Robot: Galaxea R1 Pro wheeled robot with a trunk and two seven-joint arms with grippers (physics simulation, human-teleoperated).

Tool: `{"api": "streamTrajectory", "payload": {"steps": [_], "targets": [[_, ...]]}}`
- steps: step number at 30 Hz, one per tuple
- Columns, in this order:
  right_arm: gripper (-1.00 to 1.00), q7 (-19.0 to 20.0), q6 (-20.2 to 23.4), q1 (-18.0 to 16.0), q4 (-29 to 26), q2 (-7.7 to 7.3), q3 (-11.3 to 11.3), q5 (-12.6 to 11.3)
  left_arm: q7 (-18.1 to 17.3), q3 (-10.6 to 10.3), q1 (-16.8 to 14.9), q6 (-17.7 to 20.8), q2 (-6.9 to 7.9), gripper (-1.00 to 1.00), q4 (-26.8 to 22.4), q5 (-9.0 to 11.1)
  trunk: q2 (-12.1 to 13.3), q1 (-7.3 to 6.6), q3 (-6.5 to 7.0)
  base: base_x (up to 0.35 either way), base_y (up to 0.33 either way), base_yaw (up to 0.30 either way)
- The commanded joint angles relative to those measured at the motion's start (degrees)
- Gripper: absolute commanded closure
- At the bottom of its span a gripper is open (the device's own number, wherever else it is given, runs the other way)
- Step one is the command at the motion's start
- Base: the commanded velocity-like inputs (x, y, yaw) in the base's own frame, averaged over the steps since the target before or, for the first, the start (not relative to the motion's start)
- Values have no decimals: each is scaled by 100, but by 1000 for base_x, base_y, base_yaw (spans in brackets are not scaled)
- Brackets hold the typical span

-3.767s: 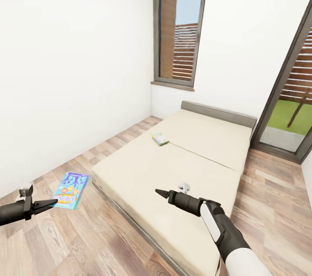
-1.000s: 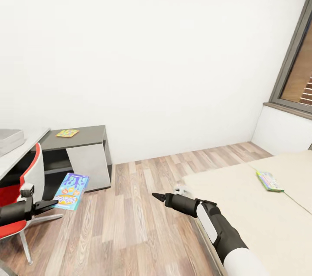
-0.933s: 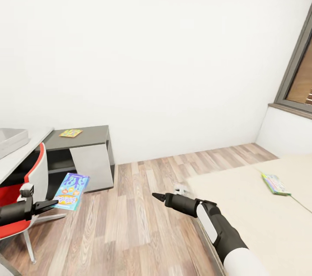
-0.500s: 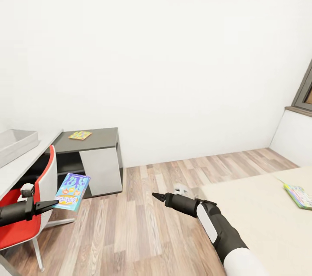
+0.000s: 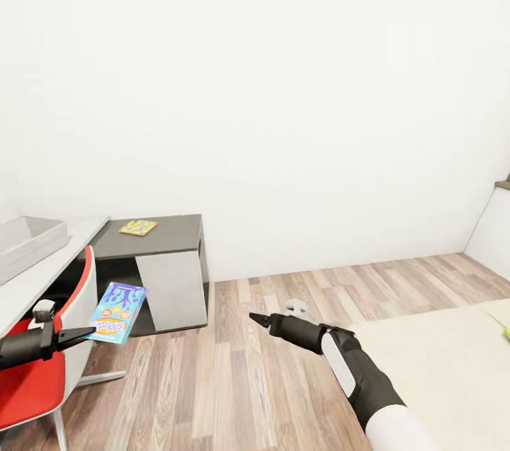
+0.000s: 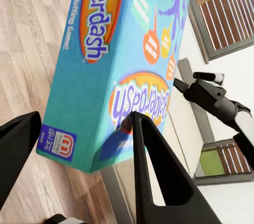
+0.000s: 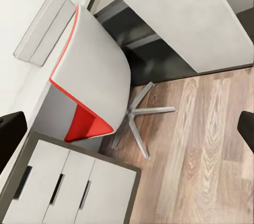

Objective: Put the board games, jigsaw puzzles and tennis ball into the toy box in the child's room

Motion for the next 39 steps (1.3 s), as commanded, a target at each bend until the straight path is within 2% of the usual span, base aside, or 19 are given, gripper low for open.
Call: {"api": "streamTrajectory", "payload": {"steps": [1,16,20,27,39], "targets": [[-100,-8,28,-4,-4,1,-1,-44,-25,2,-6,38,1,100,0,6,-9,6,-9,322,2,203],[-100,-23,38,-7,-8,-5,-3,-36,-25,3,-6,-4,7,100,0,23,-9,6,-5,326,2,23],[-100,-171,63,-11,-6,-6,-4,-46,-25,3,-6,-3,4,100,0,28,-9,6,-5,315,81,0],[-100,-211,19,-8,-15,-8,8,-45,-25,3,-6,-5,1,100,0,28,-9,6,-4,291,113,6],[-100,-256,7,-8,-16,-5,13,-39,-25,3,-6,-6,6,100,0,29,-9,6,20,246,11,97]]}}
